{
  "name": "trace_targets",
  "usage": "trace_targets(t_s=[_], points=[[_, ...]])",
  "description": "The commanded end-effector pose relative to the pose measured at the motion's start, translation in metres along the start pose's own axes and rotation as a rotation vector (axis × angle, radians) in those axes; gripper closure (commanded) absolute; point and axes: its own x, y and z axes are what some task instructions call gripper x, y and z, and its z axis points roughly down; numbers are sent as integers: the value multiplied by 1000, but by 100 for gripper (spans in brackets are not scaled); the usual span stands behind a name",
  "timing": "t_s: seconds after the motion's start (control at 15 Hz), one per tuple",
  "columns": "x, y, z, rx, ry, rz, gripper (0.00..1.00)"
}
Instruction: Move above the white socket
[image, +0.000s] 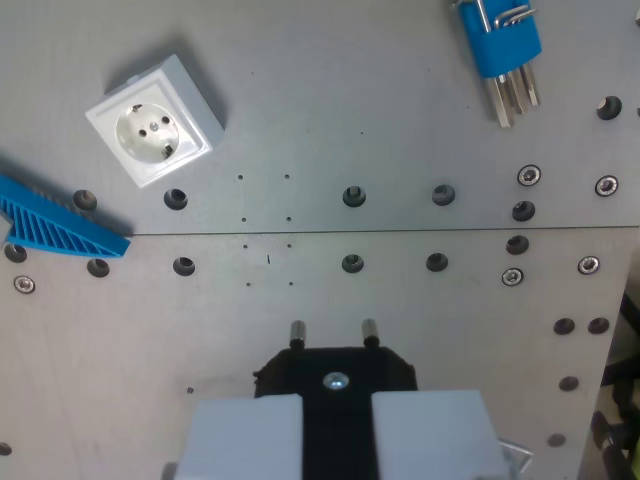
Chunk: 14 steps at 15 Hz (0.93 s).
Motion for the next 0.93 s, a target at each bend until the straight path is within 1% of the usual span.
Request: trace_targets(t_s=[0.07, 0.4, 0.53, 0.73, 0.93], points=[[0, 0, 0, 0, 1, -1, 100], [0, -1, 2, 0, 2, -17, 100], [-1, -3, 6, 1, 6, -36, 100], [-2, -7, 15, 2, 21, -70, 100], [-3, -13, 29, 1, 43, -109, 100]])
